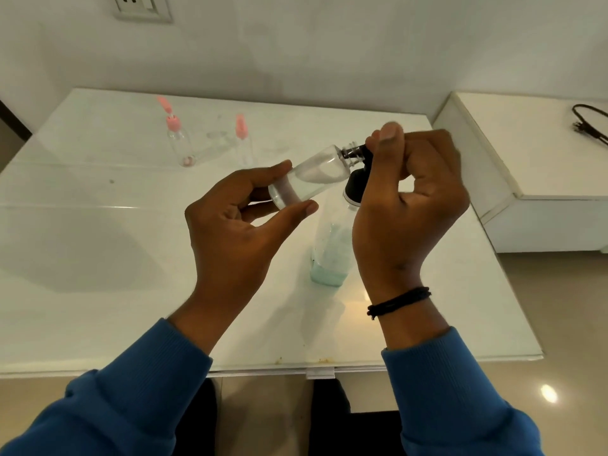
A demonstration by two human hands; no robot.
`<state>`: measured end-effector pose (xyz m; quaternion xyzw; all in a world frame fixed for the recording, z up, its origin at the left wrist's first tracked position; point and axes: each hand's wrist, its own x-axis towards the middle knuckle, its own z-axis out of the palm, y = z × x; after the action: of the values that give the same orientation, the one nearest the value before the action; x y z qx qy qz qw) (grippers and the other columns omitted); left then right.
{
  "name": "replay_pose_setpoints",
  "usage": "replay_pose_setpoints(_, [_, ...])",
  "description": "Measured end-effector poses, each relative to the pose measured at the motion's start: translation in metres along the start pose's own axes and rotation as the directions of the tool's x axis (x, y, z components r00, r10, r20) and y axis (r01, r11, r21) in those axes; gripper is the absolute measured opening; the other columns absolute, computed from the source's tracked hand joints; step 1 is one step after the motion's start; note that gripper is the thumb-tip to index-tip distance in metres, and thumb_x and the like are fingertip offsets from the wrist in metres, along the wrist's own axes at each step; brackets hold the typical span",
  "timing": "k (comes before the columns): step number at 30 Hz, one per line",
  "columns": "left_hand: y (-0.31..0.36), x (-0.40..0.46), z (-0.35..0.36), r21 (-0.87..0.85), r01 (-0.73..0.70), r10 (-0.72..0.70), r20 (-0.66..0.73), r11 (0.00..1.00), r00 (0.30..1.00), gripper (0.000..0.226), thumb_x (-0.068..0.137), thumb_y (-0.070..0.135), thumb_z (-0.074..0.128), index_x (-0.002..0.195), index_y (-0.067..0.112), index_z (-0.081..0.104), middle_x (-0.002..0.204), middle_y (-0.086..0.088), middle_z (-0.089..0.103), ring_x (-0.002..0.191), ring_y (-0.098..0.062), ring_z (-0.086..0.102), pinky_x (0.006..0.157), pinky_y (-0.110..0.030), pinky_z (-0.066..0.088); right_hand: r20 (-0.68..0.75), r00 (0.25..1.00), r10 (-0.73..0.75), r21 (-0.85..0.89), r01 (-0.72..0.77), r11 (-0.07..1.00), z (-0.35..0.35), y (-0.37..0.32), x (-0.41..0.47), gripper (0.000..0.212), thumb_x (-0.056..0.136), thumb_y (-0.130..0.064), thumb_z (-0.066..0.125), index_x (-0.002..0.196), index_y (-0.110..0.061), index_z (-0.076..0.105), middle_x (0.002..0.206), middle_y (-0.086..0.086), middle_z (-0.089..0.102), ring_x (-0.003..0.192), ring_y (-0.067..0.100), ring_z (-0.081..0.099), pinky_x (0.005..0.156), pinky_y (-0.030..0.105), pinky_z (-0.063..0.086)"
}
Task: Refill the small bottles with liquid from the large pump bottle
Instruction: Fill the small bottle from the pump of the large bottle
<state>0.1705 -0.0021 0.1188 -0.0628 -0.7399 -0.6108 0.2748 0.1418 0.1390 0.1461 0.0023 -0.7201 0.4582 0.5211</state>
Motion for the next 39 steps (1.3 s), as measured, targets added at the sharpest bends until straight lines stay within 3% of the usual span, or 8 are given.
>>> replay_pose_setpoints(11, [0.003,0.001,0.001,-0.018,-0.003,0.003,0.002,1.000,1.000,0.045,0.077,0.015,0.089,0.118,0.010,0.070,0.111,-0.002,0.074,0.102,-0.019,0.073,0.084,-0.024,0.061,-0.004,1.000,0.012,0.011,-0.012,1.000,0.000,-0.001,0.000,0.025,0.099,-0.015,0.061,0.076,-0.012,0.072,0.077,-0.004,0.063,0.071,0.029,0.058,0.063,0.055,0.046])
replay_pose_setpoints(16, [-0.002,-0.002,0.000,0.000,0.022,-0.022,0.007,1.000,1.000,0.046,0.078,0.016,0.089,0.119,0.009,0.071,0.113,-0.003,0.074,0.103,-0.019,0.073,0.084,-0.027,0.062,0.008,1.000,0.008,0.020,-0.008,1.000,0.000,0.004,-0.013,0.024,0.099,-0.011,0.060,0.079,-0.004,0.072,0.079,0.002,0.063,0.072,0.026,0.058,0.061,0.054,0.045])
replay_pose_setpoints(27, [0.000,-0.001,0.000,-0.001,0.005,-0.005,0.004,1.000,1.000,0.046,0.078,0.015,0.089,0.119,0.006,0.071,0.112,-0.004,0.074,0.103,-0.019,0.073,0.084,-0.026,0.061,0.001,1.000,-0.014,0.022,0.014,1.000,0.000,0.006,-0.011,0.027,0.100,-0.014,0.059,0.078,-0.004,0.072,0.079,0.003,0.064,0.072,0.026,0.058,0.062,0.056,0.046])
replay_pose_setpoints(34, [0.001,0.000,0.001,-0.006,0.005,-0.005,0.007,1.000,1.000,0.046,0.078,0.016,0.089,0.119,0.006,0.071,0.113,-0.002,0.073,0.104,-0.016,0.073,0.084,-0.024,0.061,-0.006,0.998,-0.055,-0.011,0.055,0.998,-0.001,0.002,-0.002,0.030,0.099,-0.014,0.061,0.071,-0.006,0.069,0.077,-0.006,0.059,0.071,0.021,0.053,0.062,0.056,0.043])
replay_pose_setpoints(39, [0.000,-0.001,0.000,-0.001,0.011,-0.011,0.007,1.000,1.000,0.046,0.078,0.017,0.088,0.120,0.008,0.071,0.113,-0.002,0.073,0.104,-0.018,0.073,0.084,-0.024,0.061,0.002,0.999,-0.041,0.032,0.041,0.999,0.001,0.008,-0.012,0.027,0.100,-0.011,0.059,0.077,-0.002,0.071,0.080,0.002,0.063,0.072,0.027,0.059,0.061,0.056,0.046])
